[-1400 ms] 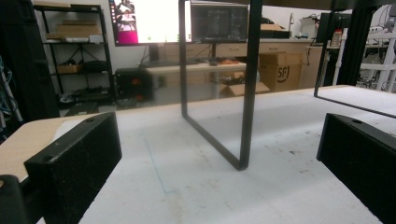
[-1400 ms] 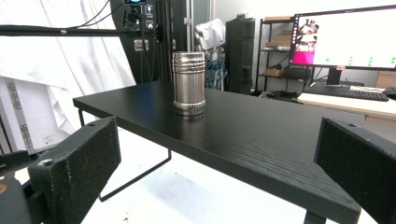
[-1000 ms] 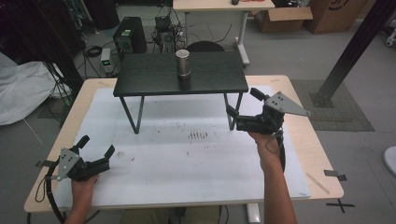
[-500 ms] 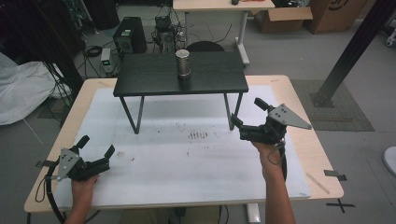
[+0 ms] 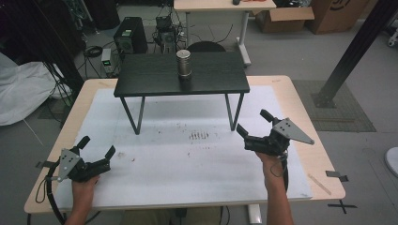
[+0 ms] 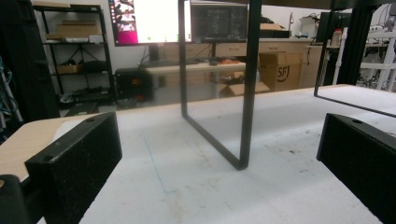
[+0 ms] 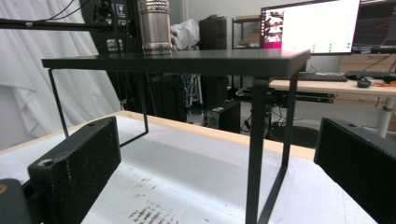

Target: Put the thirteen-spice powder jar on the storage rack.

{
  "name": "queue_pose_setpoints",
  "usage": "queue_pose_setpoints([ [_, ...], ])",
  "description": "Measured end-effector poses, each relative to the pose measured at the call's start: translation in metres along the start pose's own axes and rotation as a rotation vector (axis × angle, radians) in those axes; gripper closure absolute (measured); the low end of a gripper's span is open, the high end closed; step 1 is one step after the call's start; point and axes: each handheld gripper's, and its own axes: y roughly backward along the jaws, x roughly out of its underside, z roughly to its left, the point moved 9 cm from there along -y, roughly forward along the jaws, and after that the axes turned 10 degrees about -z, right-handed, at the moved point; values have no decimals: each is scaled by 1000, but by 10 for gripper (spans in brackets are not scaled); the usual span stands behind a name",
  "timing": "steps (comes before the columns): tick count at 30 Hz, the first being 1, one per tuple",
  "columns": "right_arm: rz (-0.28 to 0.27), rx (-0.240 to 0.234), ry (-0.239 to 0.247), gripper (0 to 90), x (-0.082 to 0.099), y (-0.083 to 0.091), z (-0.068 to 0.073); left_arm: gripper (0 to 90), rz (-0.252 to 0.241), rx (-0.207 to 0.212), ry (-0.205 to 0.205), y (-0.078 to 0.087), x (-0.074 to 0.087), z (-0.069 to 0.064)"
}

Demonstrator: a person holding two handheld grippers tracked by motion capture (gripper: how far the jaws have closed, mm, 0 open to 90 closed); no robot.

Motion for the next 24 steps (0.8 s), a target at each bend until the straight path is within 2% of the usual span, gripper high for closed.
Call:
queue_pose_setpoints([
  [9, 2, 41, -24, 3, 25, 11, -7, 3, 0, 0, 0, 0, 0, 0],
  [17, 18, 58, -26, 3, 40, 17, -8, 3, 0, 0, -1, 0, 0, 0],
  [24, 6, 82, -19, 3, 54, 23, -6, 3, 0, 0, -1, 0, 0, 0],
])
